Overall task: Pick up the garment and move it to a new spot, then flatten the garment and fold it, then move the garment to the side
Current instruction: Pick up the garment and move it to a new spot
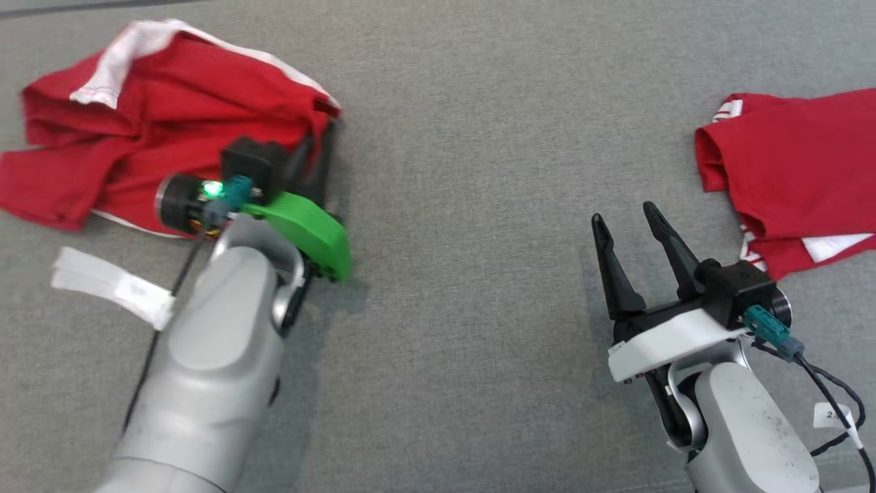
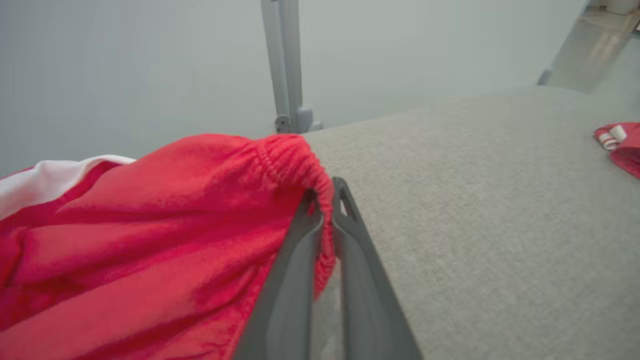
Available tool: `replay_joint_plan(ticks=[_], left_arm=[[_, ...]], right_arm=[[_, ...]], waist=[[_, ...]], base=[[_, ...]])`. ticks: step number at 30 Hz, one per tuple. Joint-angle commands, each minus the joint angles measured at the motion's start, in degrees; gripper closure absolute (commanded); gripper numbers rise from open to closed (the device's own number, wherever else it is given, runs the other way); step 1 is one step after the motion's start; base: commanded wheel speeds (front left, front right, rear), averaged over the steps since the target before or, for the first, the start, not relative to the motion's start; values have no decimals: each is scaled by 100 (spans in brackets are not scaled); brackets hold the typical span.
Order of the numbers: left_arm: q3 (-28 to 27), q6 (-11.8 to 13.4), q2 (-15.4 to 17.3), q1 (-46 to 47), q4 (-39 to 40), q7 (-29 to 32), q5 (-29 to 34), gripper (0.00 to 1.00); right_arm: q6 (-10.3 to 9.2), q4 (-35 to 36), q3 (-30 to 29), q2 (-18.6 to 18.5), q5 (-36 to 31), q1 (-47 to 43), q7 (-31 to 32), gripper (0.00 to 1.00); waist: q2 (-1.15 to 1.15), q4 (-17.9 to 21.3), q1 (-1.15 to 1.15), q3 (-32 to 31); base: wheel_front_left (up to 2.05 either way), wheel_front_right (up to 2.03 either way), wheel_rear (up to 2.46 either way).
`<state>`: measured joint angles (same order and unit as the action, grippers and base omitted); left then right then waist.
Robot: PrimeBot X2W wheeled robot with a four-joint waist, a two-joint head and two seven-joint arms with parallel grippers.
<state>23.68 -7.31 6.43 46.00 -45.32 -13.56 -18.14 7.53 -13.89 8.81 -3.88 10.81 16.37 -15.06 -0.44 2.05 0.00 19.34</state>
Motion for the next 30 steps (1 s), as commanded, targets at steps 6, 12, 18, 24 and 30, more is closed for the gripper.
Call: replay_joint_plan(ticks=[6,12,18,24,30], left_arm=[[979,-18,-328,-653,564,315,-761,100],[1960,158,-328,-948,1180,322,-1620,100],[2388,705,-336,-671,1050,-15,-1818,0],[2236,977,-335,-502,1002,-165,-1712,0],[1596,1191,-151,-878,1311,-162,-1304,0]], right_arm=[[-8,-71,-154,71,119,-187,-14,0],[-8,-103,-165,89,128,-231,-14,0],[-8,-104,-91,90,252,-203,-14,0],[-8,-66,-153,91,230,-257,-15,0],[-8,-60,-176,89,169,-302,-14,0]], waist=[[44,973,0,-344],[44,1312,0,-414],[44,1402,0,-429],[44,1129,0,-523],[44,828,0,-698]], base=[[0,0,0],[0,0,0],[0,0,0],[0,0,0],[0,0,0]])
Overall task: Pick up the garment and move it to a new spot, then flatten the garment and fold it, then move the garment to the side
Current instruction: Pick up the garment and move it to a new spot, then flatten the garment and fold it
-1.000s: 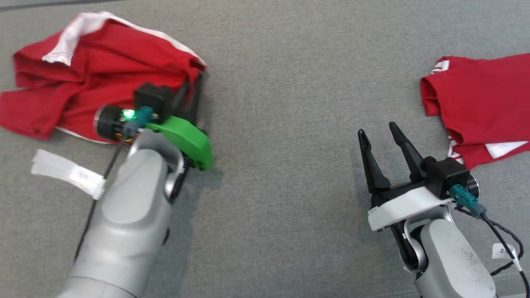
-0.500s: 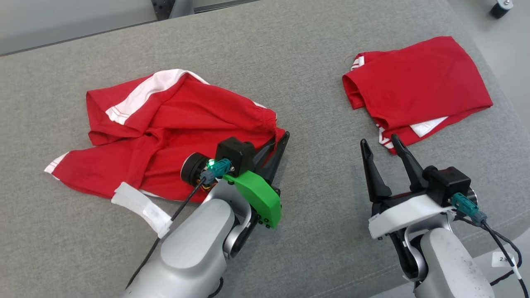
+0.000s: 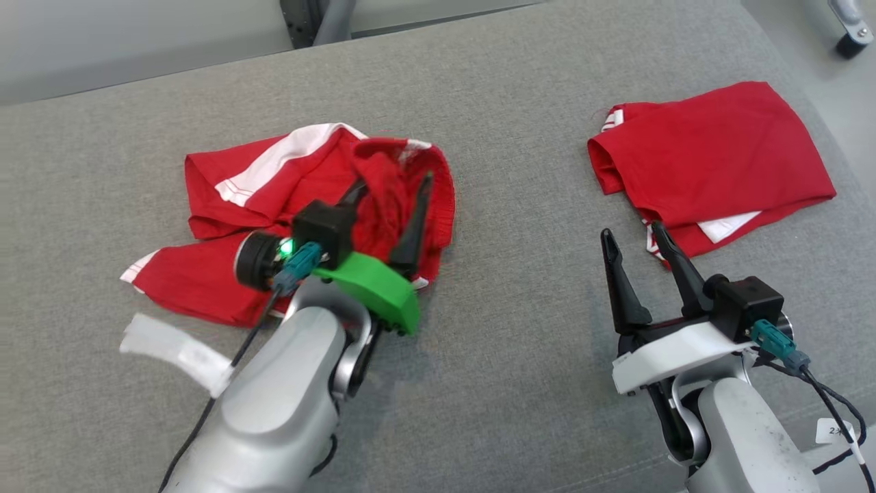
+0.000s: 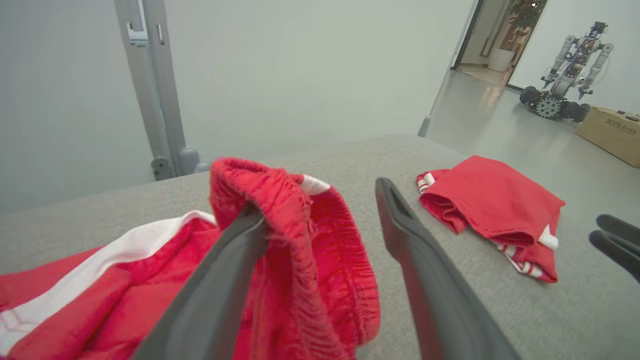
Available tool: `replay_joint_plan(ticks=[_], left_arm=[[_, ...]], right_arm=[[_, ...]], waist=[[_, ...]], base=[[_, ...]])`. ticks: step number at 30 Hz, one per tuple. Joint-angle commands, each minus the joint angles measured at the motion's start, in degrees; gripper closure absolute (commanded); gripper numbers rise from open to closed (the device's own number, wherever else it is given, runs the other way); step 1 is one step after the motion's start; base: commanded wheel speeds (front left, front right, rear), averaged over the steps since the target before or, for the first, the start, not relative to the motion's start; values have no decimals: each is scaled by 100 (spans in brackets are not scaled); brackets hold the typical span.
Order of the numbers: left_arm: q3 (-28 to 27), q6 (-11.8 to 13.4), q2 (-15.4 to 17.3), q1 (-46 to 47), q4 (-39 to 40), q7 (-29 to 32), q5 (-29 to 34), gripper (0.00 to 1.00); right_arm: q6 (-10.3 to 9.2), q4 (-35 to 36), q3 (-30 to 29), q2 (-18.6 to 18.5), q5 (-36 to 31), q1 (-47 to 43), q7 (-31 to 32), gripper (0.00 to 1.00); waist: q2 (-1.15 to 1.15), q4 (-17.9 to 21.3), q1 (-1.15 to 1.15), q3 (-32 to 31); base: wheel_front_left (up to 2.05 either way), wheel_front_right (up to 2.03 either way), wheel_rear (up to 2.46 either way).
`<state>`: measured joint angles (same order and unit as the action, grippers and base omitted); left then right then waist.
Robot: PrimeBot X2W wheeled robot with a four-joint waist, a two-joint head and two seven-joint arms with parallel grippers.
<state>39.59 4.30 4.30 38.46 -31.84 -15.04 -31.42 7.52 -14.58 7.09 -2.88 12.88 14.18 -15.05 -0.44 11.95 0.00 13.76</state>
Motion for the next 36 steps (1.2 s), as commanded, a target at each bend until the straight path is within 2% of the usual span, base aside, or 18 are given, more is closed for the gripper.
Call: replay_joint_plan(ticks=[1,6,9,14,18,22,28,36], left_arm=[[-135,36,104,-240,13,-14,59,0],[-545,-111,350,-850,-56,-16,174,0],[-787,-112,457,-1214,-50,-15,213,0],[-1453,57,531,-1915,263,-16,368,0],[-2158,237,563,-2615,817,-17,747,0],[-2851,304,507,-3313,1305,-16,1152,0],[-3559,143,310,-4014,1662,-17,1662,0],[-3881,-191,-6,-4018,1648,-17,2007,0]], right_arm=[[-7,3,8,-12,-43,-100,-16,0],[-7,-36,-5,-15,-74,-155,-15,0],[-7,-52,-14,-15,-93,-250,-15,0],[-7,-83,-9,-13,-112,-366,-15,0],[-7,-107,16,-15,-121,-469,-15,0],[-7,-122,46,-14,-128,-603,-15,0],[-7,-124,99,-14,-108,-750,-15,0],[-7,-142,176,-11,-169,-677,-15,0]], waist=[[44,-212,0,-187],[44,-427,0,-417],[44,-526,0,-546],[44,-634,0,-788],[44,-680,0,-1006],[44,-700,0,-1191],[44,-734,0,-1227],[44,-878,0,-1043]], base=[[0,0,0],[0,0,0],[0,0,0],[0,0,0],[0,0,0],[0,0,0],[0,0,0],[0,0,0]])
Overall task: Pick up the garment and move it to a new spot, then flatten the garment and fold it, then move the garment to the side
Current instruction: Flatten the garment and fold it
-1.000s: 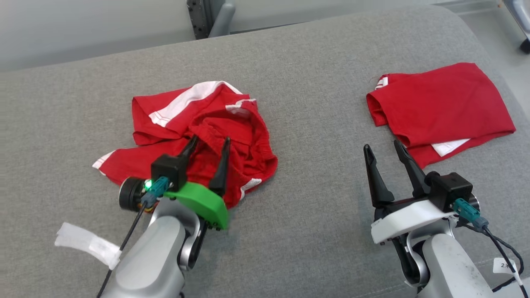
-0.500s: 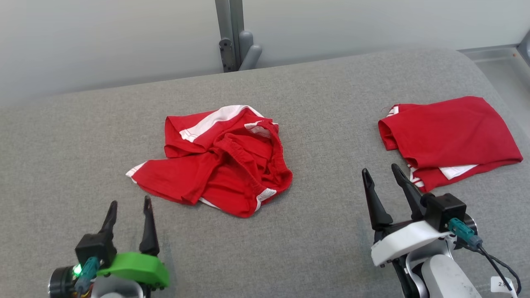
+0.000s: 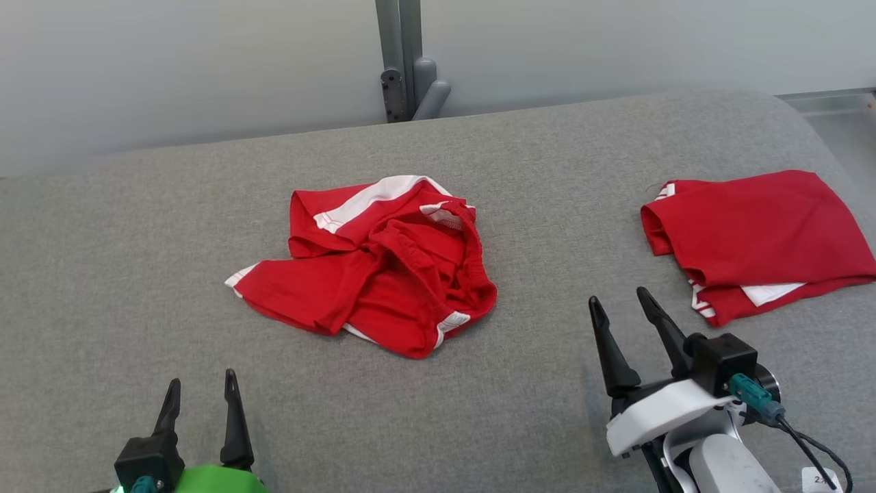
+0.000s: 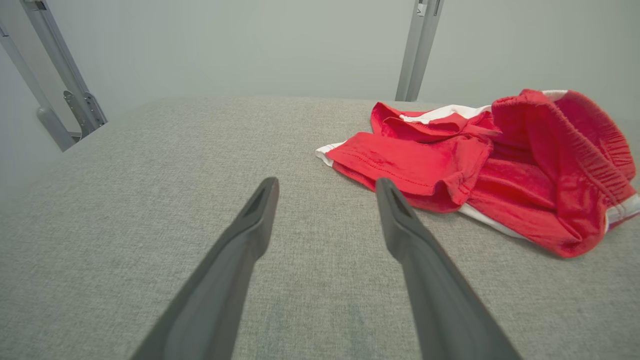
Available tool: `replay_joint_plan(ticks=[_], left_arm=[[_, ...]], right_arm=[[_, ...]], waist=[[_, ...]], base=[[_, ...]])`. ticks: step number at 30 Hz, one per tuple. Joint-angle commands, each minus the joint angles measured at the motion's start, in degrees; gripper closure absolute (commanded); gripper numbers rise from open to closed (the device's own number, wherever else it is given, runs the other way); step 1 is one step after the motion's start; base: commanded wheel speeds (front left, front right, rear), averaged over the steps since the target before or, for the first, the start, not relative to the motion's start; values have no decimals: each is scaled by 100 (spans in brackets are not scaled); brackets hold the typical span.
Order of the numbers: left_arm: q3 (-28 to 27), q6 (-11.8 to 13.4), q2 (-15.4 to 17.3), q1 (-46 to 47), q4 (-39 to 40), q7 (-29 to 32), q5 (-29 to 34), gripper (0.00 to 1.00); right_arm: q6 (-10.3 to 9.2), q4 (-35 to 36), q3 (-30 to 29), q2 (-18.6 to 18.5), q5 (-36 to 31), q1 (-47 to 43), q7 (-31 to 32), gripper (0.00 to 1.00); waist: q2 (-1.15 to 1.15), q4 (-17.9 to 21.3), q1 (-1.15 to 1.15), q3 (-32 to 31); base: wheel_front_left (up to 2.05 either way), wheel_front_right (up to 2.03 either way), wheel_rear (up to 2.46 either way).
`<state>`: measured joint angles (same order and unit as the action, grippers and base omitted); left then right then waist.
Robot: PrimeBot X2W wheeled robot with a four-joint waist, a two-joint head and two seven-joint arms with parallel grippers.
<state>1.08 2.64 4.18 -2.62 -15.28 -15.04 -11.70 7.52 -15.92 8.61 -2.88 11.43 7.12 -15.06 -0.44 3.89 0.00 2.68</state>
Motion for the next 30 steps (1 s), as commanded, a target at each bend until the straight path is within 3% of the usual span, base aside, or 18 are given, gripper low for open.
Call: replay_joint_plan(ticks=[1,10,17,25,28,29,30], left_arm=[[-27,-55,-32,141,-13,-17,56,0],[206,-253,-119,400,-138,-17,127,0],[579,-180,-120,487,-270,-17,-233,0],[764,-75,-122,489,-239,-17,-472,0],[810,-53,-123,529,-221,-17,-518,0],[827,-51,-123,548,-208,-17,-530,0],[862,-48,-122,571,-194,-17,-569,0]], right_arm=[[-7,-12,82,-11,-40,82,-15,0],[-7,-233,868,-109,83,819,-14,0],[-7,-962,1493,-217,315,1544,-14,0],[-7,-1840,1437,-320,174,1876,-14,0],[-7,-2009,1472,-282,183,1923,-15,93],[-7,-2026,1515,-269,224,1919,-14,100],[-7,-1935,1569,-256,342,1909,-15,100]], waist=[[44,-121,0,97],[44,-788,0,457],[44,-1565,0,722],[44,-1986,0,926],[44,-1995,0,949],[44,-1981,0,954],[44,-1923,0,950]], base=[[0,0,0],[0,0,0],[0,0,0],[0,0,0],[0,0,0],[0,0,0],[0,0,0]])
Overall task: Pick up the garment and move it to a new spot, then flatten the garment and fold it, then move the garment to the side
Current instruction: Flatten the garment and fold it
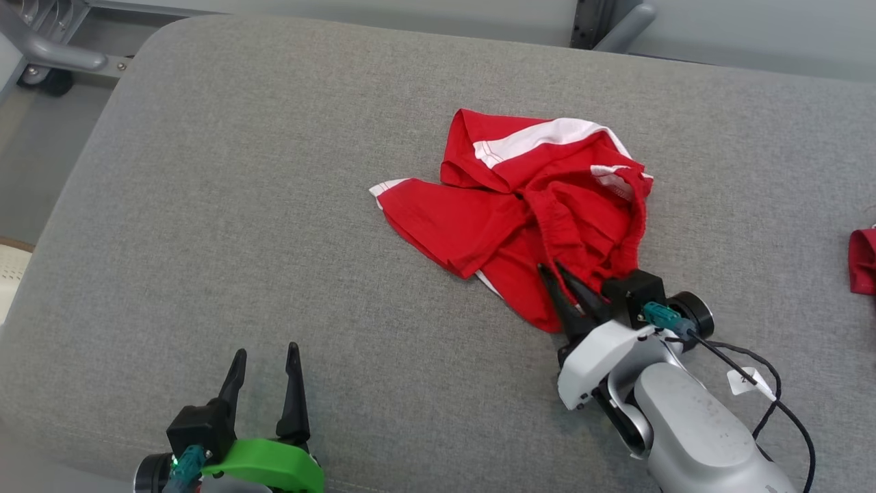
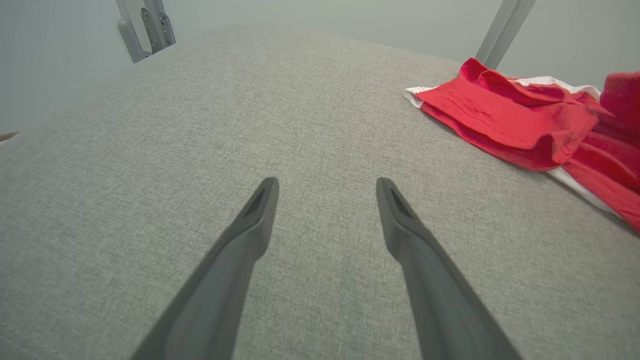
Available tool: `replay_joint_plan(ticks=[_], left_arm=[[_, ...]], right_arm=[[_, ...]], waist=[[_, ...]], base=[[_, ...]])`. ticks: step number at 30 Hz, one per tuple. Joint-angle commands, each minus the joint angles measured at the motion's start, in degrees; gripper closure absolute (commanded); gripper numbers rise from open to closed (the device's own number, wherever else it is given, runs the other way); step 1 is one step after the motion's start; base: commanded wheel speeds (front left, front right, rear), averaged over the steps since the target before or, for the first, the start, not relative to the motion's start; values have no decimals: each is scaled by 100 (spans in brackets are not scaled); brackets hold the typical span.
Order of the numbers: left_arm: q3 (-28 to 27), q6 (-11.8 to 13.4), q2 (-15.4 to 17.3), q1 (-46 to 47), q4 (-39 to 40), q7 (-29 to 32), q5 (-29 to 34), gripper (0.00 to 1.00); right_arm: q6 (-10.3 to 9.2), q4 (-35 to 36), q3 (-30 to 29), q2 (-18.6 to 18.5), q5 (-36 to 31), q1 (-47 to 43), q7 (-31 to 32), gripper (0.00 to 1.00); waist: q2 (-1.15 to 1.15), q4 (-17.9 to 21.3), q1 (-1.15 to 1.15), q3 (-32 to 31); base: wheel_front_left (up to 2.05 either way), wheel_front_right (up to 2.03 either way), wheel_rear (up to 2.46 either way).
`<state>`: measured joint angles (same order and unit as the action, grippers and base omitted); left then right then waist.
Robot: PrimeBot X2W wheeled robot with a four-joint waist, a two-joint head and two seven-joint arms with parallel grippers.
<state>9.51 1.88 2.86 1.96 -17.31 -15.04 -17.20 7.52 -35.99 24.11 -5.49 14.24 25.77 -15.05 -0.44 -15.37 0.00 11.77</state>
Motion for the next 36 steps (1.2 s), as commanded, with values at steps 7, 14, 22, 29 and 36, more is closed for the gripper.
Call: replay_joint_plan(ticks=[7,14,22,29,36], left_arm=[[54,-14,10,127,-4,-17,-14,0],[102,-86,10,151,-45,-17,32,0],[219,-148,11,219,-187,-17,75,0],[152,-153,10,106,-341,-18,118,0],[-20,-170,11,-1,-259,-17,185,0]], right_arm=[[-7,1091,130,-3,720,46,-16,100],[-5,1851,-955,-222,1608,-49,-15,100],[-5,351,-1714,-734,1138,17,70,62],[-5,-739,-1848,-782,604,-4,-7,0],[-5,699,-2519,-529,-106,-658,-12,0]], waist=[[44,355,0,-111],[44,615,0,-210],[44,590,0,-145],[44,651,0,-303],[44,1088,0,-588]], base=[[0,0,0],[0,0,0],[0,0,0],[0,0,0],[0,0,0]])
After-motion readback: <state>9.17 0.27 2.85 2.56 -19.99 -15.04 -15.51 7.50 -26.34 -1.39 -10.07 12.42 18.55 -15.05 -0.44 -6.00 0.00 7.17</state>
